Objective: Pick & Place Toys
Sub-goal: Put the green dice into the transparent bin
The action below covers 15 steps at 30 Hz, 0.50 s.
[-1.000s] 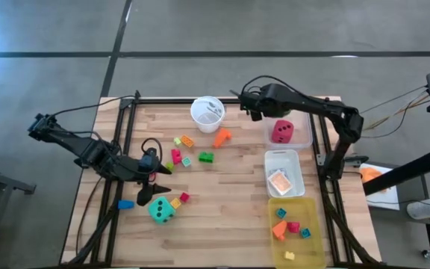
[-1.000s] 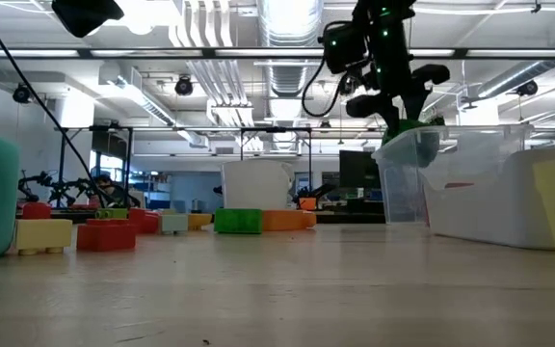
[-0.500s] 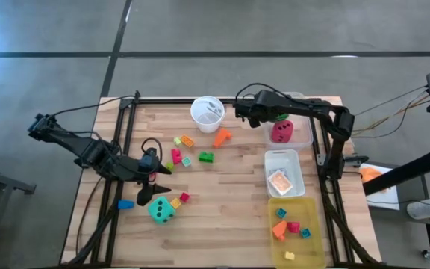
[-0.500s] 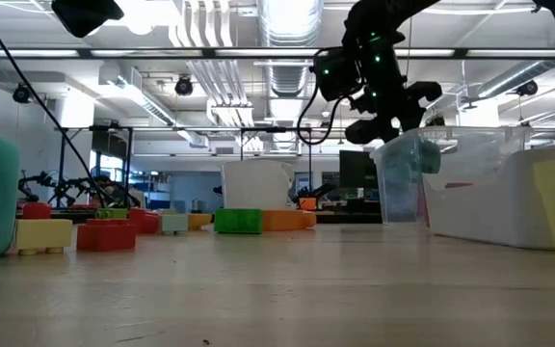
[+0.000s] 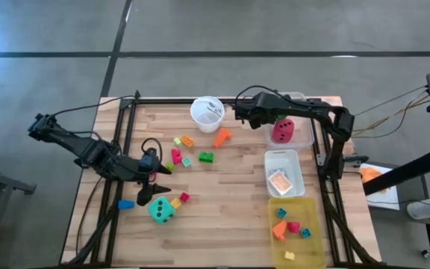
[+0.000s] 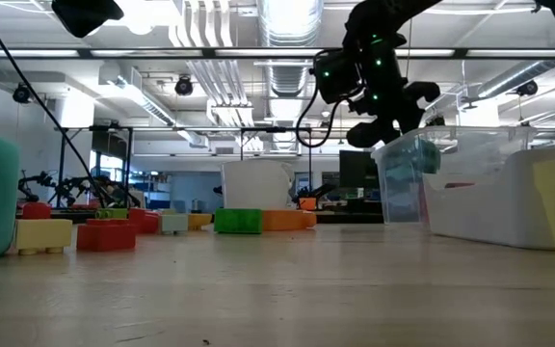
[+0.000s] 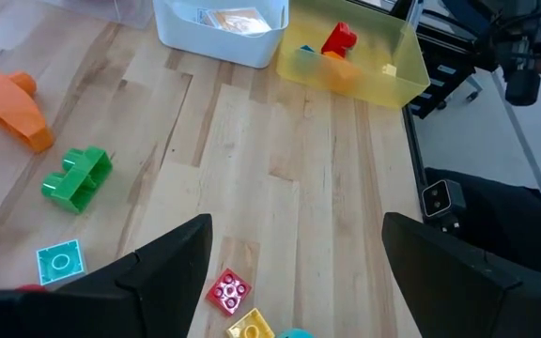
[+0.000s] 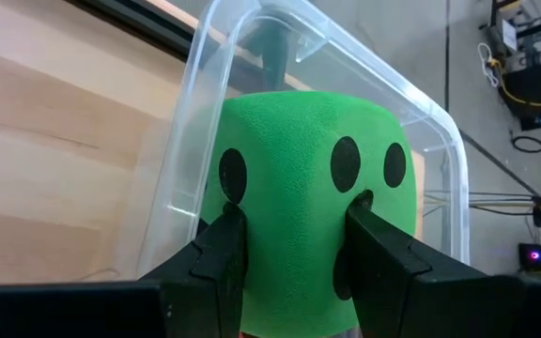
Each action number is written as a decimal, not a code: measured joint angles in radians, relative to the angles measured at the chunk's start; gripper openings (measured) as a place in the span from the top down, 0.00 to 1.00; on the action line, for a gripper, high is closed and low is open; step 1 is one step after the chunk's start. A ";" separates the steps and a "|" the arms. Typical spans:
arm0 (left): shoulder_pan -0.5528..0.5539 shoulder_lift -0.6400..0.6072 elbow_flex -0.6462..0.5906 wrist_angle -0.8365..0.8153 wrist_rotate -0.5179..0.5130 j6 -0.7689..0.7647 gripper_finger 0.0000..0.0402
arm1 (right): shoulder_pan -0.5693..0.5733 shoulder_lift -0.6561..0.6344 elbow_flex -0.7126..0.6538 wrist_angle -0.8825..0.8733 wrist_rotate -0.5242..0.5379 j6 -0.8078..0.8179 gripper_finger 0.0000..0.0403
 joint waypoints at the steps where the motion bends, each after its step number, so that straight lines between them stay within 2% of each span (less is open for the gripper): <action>1: 0.000 0.000 0.000 0.000 0.000 0.000 0.22 | -0.002 -0.001 -0.004 0.002 -0.006 -0.001 0.67; 9: 0.000 0.000 0.000 0.000 0.000 0.000 0.22 | -0.004 -0.006 -0.049 0.025 -0.047 -0.017 0.68; 15: 0.000 0.000 0.000 0.001 0.000 0.000 0.22 | 0.001 -0.008 -0.032 0.011 -0.072 -0.022 0.68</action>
